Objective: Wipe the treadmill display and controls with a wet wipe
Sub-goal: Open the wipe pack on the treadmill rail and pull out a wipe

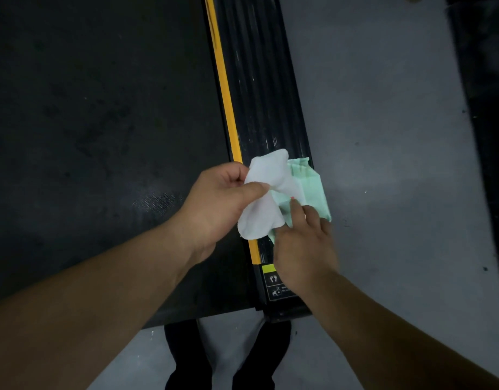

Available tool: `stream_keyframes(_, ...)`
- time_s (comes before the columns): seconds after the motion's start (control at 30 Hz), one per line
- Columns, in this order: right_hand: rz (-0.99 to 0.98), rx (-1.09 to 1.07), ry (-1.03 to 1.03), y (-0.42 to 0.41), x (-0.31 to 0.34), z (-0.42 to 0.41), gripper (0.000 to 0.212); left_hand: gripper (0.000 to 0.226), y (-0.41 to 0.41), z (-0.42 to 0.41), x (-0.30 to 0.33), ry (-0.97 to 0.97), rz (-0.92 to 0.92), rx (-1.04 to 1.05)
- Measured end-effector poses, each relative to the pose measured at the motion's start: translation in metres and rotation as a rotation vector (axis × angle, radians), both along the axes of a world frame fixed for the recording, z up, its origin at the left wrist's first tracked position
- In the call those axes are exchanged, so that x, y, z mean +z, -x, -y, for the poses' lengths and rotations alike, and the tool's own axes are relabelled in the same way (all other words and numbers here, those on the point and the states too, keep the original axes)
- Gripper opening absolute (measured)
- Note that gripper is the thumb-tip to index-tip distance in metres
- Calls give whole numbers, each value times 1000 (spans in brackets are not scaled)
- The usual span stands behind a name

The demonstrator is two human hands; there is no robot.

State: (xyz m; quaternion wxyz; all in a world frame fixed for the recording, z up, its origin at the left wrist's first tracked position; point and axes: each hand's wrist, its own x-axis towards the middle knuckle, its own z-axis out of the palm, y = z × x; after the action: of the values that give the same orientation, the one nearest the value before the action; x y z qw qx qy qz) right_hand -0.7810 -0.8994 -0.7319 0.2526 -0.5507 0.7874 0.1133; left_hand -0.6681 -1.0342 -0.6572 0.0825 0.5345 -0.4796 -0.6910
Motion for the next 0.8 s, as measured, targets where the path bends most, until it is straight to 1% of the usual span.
stream_keyframes(0.1,121,-147,9,2,5,8,62,17,-1,-1,5,-43,-9,24)
stream_keyframes(0.13,211,-263,33,5,10,13,56,18,-2,-1,8,-66,-17,33)
stream_keyframes(0.17,336,-454,88,9,17,19,44,19,-2,-2,10,-90,-27,41)
stream_keyframes(0.2,499,-721,166,13,30,26,32,19,-2,-2,12,-115,-40,45)
stream_keyframes(0.23,716,-995,249,17,46,29,24,19,-1,-2,14,-141,-52,44)
stream_keyframes(0.27,945,-1208,278,22,58,32,21,21,-1,-1,17,-166,-61,37)
stream_keyframes(0.3,1194,-1340,275,26,67,33,17,23,0,-1,20,-190,-68,28)
stream_keyframes(0.33,1444,-1381,252,31,74,32,13,25,1,-1,23,-212,-76,15)
stream_keyframes(0.37,1653,-1347,225,34,80,29,20,27,2,-1,26,-232,-85,-4)
stream_keyframes(0.4,1800,-1280,202,36,86,26,33,29,3,-1,29,-251,-95,-25)
stream_keyframes(0.43,1871,-1242,207,38,89,24,45,30,4,0,32,-266,-104,-47)
stream_keyframes(0.47,1890,-1247,223,41,91,24,50,33,5,1,35,-277,-112,-68)
stream_keyframes(0.53,1905,-1245,267,46,96,26,52,37,6,2,42,-288,-126,-112)
stream_keyframes(0.6,1894,-1151,293,48,101,26,54,40,8,3,50,-300,-148,-149)
stream_keyframes(0.63,1828,-1131,320,49,103,24,54,41,9,3,53,-310,-165,-154)
stream_keyframes(0.7,1552,-1176,420,52,111,22,47,37,10,4,60,-341,-202,-111)
stream_keyframes(0.73,1423,-1192,475,54,117,21,40,37,10,5,62,-361,-209,-65)
stream_keyframes(0.77,1347,-1195,521,54,122,19,30,38,11,5,64,-371,-208,-16)
stream_keyframes(0.8,1312,-1189,560,56,127,18,21,35,12,6,66,-366,-201,28)
